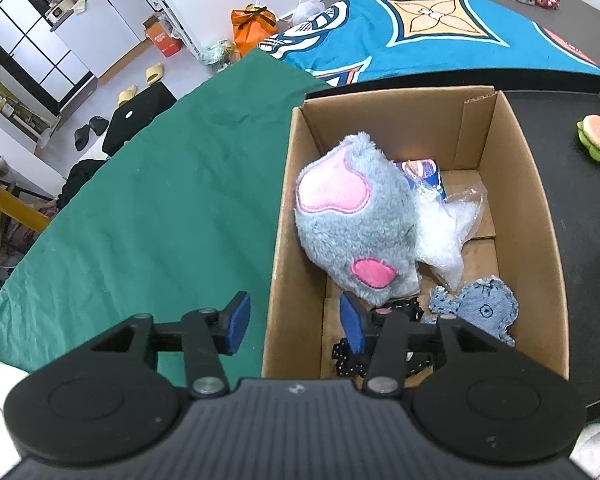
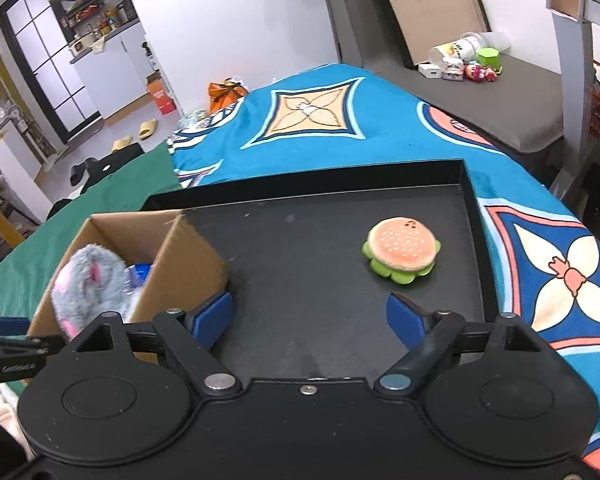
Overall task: Organize soft objects
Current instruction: 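Move the open right gripper toward the burger plush on the tray, then close the right gripper on the burger plush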
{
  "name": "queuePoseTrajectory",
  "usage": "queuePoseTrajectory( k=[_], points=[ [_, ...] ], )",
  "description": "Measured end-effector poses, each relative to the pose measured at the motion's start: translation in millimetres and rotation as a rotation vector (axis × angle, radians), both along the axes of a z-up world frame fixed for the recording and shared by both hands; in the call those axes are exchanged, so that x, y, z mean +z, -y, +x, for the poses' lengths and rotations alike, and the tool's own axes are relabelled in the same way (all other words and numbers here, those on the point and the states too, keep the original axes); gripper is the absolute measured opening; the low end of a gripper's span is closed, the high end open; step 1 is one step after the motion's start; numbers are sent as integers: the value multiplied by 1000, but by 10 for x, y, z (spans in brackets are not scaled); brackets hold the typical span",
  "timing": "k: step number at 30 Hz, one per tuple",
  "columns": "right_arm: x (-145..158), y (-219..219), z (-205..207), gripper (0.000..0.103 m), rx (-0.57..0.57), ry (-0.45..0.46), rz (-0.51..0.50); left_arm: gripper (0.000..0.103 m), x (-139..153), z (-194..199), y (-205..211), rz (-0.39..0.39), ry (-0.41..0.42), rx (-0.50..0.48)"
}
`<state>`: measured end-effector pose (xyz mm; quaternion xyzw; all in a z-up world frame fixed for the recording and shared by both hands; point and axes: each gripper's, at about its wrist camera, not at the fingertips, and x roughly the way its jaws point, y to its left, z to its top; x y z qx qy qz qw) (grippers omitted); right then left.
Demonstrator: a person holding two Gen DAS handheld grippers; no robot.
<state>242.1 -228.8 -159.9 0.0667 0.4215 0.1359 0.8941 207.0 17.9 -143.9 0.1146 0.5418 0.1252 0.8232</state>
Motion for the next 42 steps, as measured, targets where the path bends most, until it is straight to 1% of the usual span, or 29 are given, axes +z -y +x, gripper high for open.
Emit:
queuePoseTrajectory(
  k=[6,11,21,26,31,33,34,35,37,39,42],
  points=[
    [-100,93,183,84,-18,14,-54,48,-85,66,18,20,-35,4],
    [-180,131,328,88,-15,25,-102,48,-125,93,40,37,-50,4],
    [-340,192,569,93,-10,12,-139,48,-137,123,80,62,-53,18],
    [-410,195,651,94,2,2,-150,48,-142,136,126,78,-57,11],
    [-482,150,698,93,37,8,-204,48,-144,136,138,79,-59,13],
    [-518,151,695,83,47,0,-214,48,-147,133,144,80,-60,10],
    [-528,157,691,71,50,-3,-214,48,-146,131,144,81,-60,9],
    [-538,165,683,56,51,-8,-216,48,-144,127,148,80,-59,8],
    [-567,172,651,42,59,-27,-214,48,-138,123,144,79,-58,9],
    [-556,204,585,39,55,-23,-188,48,-134,119,141,77,-58,9],
    [-518,224,472,37,55,-14,-175,48,-113,102,134,74,-51,7]
  ],
)
